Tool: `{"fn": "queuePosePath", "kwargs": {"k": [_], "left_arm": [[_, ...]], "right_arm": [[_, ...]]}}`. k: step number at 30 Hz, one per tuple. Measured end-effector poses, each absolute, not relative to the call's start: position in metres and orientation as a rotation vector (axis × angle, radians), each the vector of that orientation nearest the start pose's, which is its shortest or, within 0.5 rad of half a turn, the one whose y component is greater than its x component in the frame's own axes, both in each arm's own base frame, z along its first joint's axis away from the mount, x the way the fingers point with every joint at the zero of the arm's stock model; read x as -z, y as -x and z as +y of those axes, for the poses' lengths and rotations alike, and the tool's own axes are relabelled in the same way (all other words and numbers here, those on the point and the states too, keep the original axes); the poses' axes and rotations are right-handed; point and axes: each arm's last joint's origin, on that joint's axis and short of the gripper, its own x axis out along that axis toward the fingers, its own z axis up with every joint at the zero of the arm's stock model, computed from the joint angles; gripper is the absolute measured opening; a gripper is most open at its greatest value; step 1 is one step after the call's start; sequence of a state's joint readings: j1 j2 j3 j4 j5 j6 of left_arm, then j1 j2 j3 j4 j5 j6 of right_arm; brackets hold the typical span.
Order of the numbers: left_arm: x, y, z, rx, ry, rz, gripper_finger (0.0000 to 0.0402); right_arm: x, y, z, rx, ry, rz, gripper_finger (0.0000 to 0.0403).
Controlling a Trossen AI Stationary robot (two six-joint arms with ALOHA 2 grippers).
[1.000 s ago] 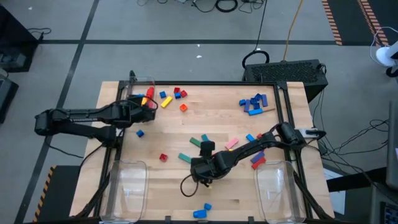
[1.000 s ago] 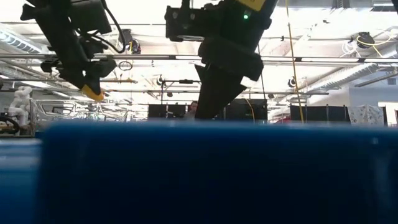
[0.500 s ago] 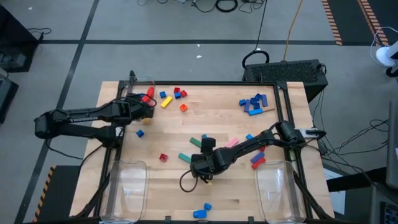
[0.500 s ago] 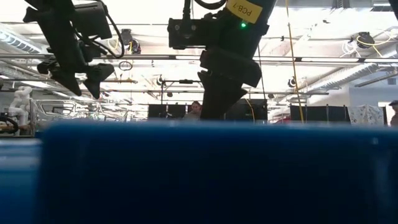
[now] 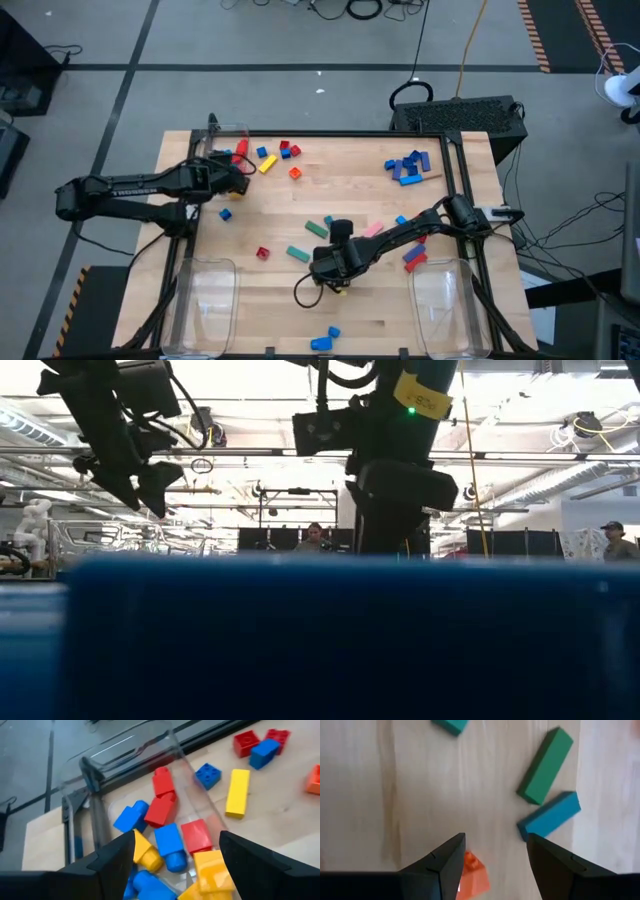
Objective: Sort blocks by size
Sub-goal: Put the blue one stud game piece into the top left transparent bin
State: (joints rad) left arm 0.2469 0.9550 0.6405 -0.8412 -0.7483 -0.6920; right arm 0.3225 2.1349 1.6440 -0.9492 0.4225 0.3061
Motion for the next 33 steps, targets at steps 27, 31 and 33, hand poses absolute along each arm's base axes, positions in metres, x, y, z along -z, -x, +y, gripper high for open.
{"fn": "queuePosePath", "kwargs": {"k": [27, 31, 33], "left_arm": [[-0.258, -0.184, 0.041, -0.978, 0.042, 0.519, 0.029], [-0.261, -0.186, 0.041, -0.958, -0.012, 0.517, 0.029], [-0.261, -0.186, 0.041, -0.955, -0.028, 0.525, 0.029]], "right_arm": [[-0.284, -0.312, -0.067, 0.63, 0.051, 1.346, 0.0199], [-0.288, -0.288, -0.116, 0.778, -0.074, 1.329, 0.0199], [-0.287, -0.278, -0.138, 0.836, -0.123, 1.34, 0.0199]]}}
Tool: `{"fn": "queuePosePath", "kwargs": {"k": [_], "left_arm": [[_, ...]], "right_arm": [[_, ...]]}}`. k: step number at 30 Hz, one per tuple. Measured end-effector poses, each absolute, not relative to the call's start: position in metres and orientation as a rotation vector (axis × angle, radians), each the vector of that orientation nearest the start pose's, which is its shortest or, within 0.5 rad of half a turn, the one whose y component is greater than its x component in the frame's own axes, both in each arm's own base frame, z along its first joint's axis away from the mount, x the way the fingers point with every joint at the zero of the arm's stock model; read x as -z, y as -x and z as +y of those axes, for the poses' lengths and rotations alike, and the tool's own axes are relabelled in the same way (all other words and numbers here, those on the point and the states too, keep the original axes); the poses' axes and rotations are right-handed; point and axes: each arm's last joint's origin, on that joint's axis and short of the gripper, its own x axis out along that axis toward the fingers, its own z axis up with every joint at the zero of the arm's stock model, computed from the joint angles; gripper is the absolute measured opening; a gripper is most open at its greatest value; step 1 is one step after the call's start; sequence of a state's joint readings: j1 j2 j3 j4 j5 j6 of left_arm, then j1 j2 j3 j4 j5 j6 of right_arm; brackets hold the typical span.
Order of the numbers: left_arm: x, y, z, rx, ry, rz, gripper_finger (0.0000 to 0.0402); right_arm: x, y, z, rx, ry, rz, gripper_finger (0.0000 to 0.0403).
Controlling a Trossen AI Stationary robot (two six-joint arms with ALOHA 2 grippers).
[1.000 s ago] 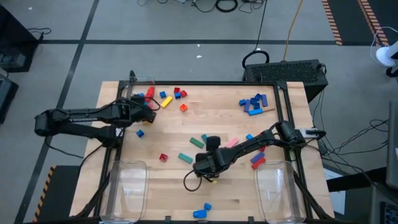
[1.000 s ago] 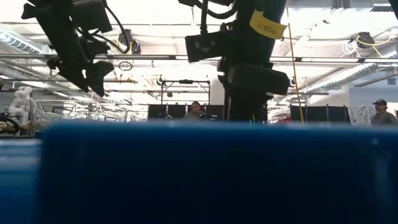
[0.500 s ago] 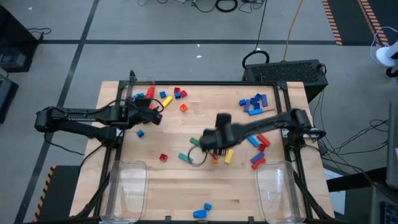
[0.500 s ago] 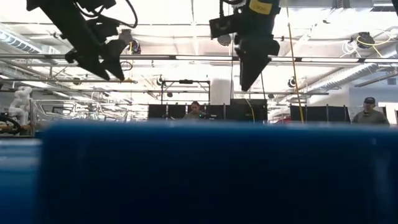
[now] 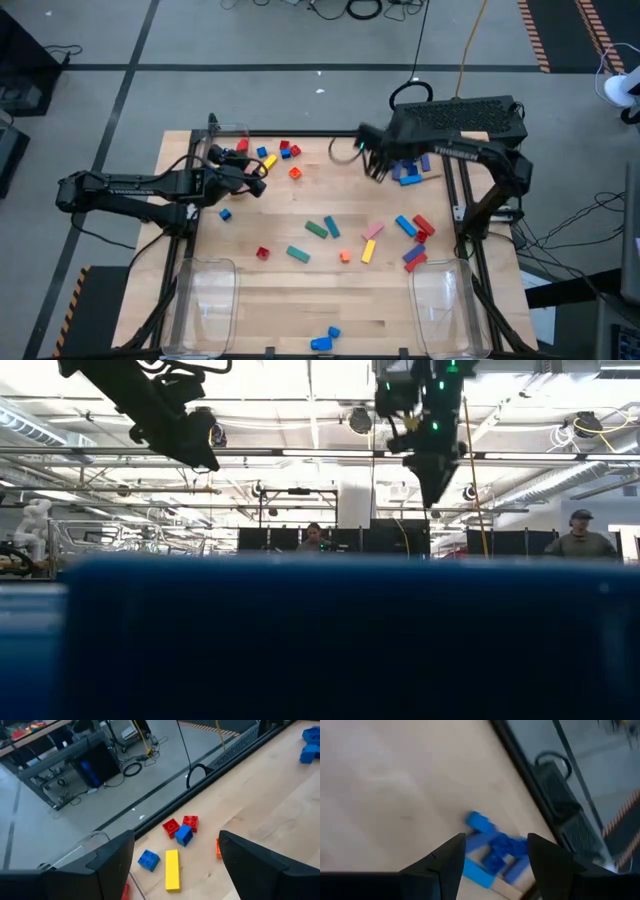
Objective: Sort blocks by size
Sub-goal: Put the blue one stud game piece into the top left transparent bin
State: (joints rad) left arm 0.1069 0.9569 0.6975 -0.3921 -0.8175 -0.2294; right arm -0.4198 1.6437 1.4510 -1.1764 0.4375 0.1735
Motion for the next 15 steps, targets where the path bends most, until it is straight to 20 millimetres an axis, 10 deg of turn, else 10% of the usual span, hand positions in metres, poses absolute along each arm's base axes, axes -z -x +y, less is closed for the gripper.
{"fn": "queuePosePath", "kwargs": {"k": [15], "left_arm": [[-0.277, -0.191, 0.067, -0.934, -0.089, 0.432, 0.029]], "right_arm": [[-0.207, -0.265, -0.221, 0.71, -0.586, 1.494, 0.0199]]}}
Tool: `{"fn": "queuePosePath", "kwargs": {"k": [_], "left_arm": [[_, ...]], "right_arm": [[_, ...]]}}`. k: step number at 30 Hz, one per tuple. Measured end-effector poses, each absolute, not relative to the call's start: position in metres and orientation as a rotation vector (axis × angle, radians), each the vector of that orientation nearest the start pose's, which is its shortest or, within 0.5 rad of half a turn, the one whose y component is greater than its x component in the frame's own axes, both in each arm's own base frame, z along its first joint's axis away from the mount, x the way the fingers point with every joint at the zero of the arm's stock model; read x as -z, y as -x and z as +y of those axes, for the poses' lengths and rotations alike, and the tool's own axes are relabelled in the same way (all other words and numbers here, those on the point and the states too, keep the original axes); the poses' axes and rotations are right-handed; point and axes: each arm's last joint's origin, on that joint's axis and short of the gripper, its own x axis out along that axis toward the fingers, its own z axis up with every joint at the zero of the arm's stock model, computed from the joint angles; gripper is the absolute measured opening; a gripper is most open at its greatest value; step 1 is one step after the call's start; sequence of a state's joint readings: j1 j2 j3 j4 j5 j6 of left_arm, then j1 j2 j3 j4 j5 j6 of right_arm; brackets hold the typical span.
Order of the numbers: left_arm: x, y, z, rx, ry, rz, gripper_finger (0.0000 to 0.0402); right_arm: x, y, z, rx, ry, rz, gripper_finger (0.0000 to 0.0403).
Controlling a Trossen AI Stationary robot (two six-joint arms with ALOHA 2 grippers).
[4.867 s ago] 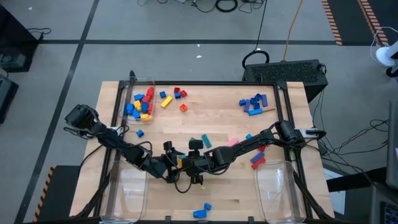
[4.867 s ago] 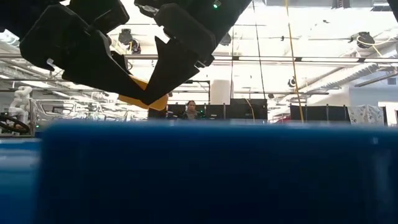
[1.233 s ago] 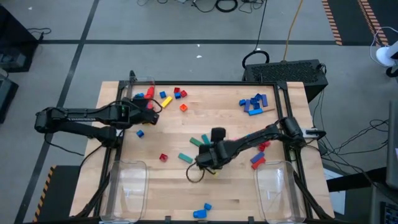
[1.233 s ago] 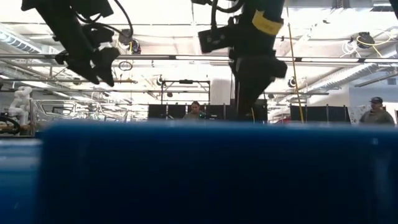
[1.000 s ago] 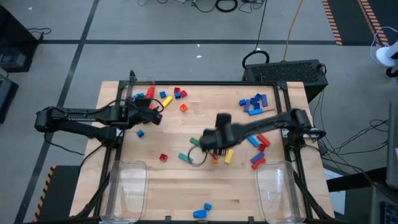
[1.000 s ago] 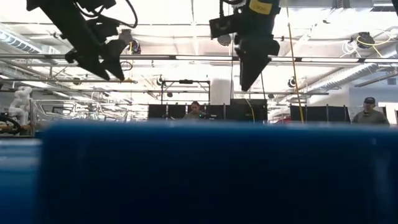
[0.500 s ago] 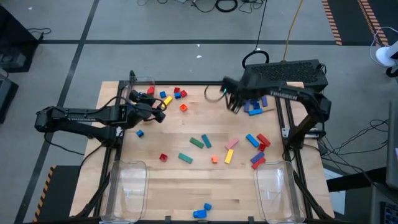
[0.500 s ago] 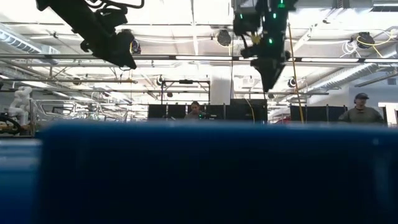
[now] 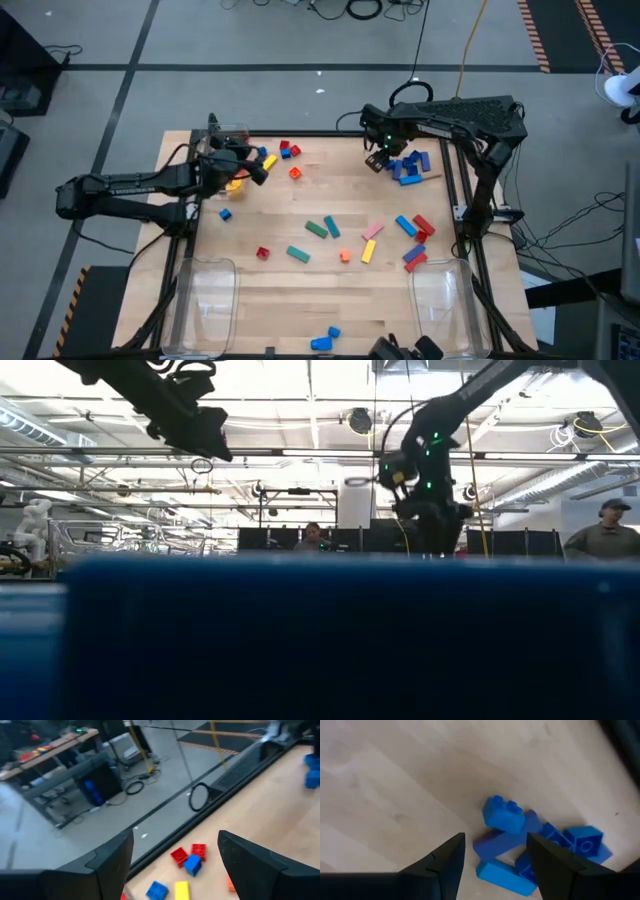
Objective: Sort blocks by size
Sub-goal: Put the blue one stud game piece into the top left transparent bin
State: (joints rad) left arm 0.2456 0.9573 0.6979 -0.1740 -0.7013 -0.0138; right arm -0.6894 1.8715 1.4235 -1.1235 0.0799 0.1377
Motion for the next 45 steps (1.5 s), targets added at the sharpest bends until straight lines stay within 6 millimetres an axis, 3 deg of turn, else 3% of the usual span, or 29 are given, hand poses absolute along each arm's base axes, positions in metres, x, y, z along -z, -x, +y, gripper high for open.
{"fn": "queuePosePath", "kwargs": {"k": [9, 13, 22, 32, 38, 45], "left_arm": [[-0.277, -0.189, 0.076, -0.937, -0.07, 0.435, 0.029], [-0.276, -0.188, 0.077, -0.938, -0.07, 0.442, 0.029], [-0.272, -0.186, 0.076, -0.933, -0.079, 0.492, 0.029], [-0.272, -0.186, 0.076, -0.933, -0.077, 0.495, 0.029], [-0.272, -0.186, 0.076, -0.933, -0.078, 0.494, 0.029], [-0.27, -0.19, 0.074, -0.772, -0.11, 0.517, 0.029]], "right_arm": [[-0.18, -0.269, -0.23, 0.767, -0.637, 1.549, 0.0199], [-0.18, -0.266, -0.234, 0.849, -0.614, 1.552, 0.0206], [-0.18, -0.269, -0.238, 0.848, -0.619, 1.495, 0.0232], [-0.18, -0.264, -0.229, 0.816, -0.626, 1.601, 0.0233], [-0.18, -0.282, -0.205, 0.662, -0.611, 1.613, 0.0233], [-0.18, -0.32, -0.143, 0.462, -0.401, 1.642, 0.0233]]}}
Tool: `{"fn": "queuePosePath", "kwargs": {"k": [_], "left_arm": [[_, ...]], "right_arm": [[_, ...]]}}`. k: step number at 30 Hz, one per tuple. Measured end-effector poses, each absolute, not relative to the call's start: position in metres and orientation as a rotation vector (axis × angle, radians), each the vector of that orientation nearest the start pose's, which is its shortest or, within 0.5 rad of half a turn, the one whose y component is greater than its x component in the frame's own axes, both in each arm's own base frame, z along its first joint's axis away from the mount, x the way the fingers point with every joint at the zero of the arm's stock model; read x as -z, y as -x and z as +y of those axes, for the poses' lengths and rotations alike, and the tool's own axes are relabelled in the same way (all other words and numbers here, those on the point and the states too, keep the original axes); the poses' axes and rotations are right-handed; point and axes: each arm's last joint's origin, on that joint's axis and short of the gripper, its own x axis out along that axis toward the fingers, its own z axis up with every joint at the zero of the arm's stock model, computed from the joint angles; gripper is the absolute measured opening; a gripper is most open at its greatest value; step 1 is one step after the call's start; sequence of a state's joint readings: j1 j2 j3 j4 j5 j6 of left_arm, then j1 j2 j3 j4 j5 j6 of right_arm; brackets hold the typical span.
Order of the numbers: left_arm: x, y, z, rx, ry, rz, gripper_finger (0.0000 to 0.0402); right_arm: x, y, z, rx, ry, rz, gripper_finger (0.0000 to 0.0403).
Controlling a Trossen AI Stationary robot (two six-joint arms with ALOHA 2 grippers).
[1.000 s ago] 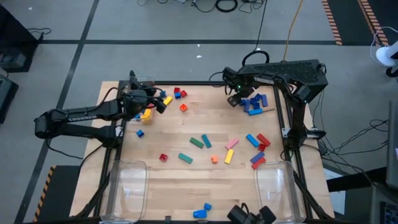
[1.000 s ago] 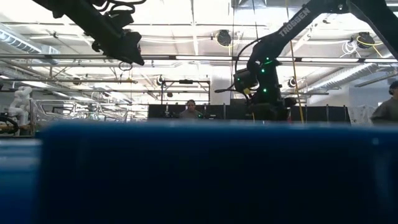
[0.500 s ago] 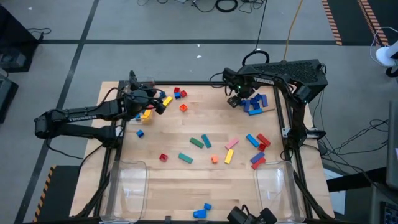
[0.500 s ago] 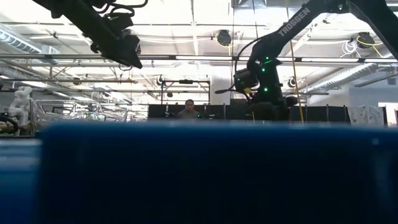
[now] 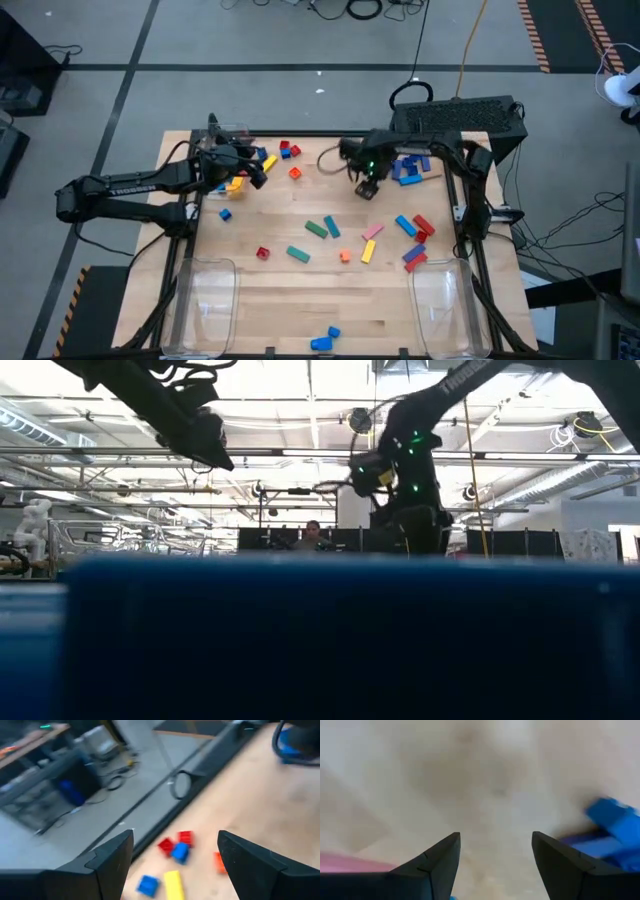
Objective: Sort blocks by size
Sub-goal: Put the blue one stud game piece into the top left transparent bin
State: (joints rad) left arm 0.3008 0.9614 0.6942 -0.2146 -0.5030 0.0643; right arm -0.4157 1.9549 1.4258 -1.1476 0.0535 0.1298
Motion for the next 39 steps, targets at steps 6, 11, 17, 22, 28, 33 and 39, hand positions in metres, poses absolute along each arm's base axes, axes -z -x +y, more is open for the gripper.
{"fn": "queuePosePath", "kwargs": {"k": [6, 11, 17, 22, 28, 33, 39], "left_arm": [[-0.267, -0.2, 0.064, -0.583, -0.054, 0.496, 0.029], [-0.254, -0.214, 0.039, -0.458, -0.061, 0.562, 0.029], [-0.238, -0.233, -0.007, -0.271, -0.075, 0.594, 0.029], [-0.226, -0.246, -0.049, -0.132, -0.068, 0.558, 0.029], [-0.212, -0.25, -0.087, -0.07, -0.05, 0.545, 0.029], [-0.201, -0.25, -0.111, 0.002, -0.054, 0.556, 0.029], [-0.18, -0.251, -0.135, 0.129, -0.106, 0.605, 0.029]], "right_arm": [[-0.183, -0.345, -0.08, 0.319, -0.237, 1.603, 0.0233], [-0.199, -0.359, -0.032, 0.209, -0.129, 1.46, 0.0233], [-0.221, -0.37, 0.031, 0.058, -0.037, 1.238, 0.0233], [-0.226, -0.37, 0.09, -0.064, -0.002, 1.125, 0.0233], [-0.234, -0.365, 0.152, -0.222, 0.022, 0.964, 0.0233], [-0.228, -0.357, 0.198, -0.381, 0.129, 0.869, 0.0233], [-0.204, -0.354, 0.24, -0.523, 0.259, 0.783, 0.0233]]}}
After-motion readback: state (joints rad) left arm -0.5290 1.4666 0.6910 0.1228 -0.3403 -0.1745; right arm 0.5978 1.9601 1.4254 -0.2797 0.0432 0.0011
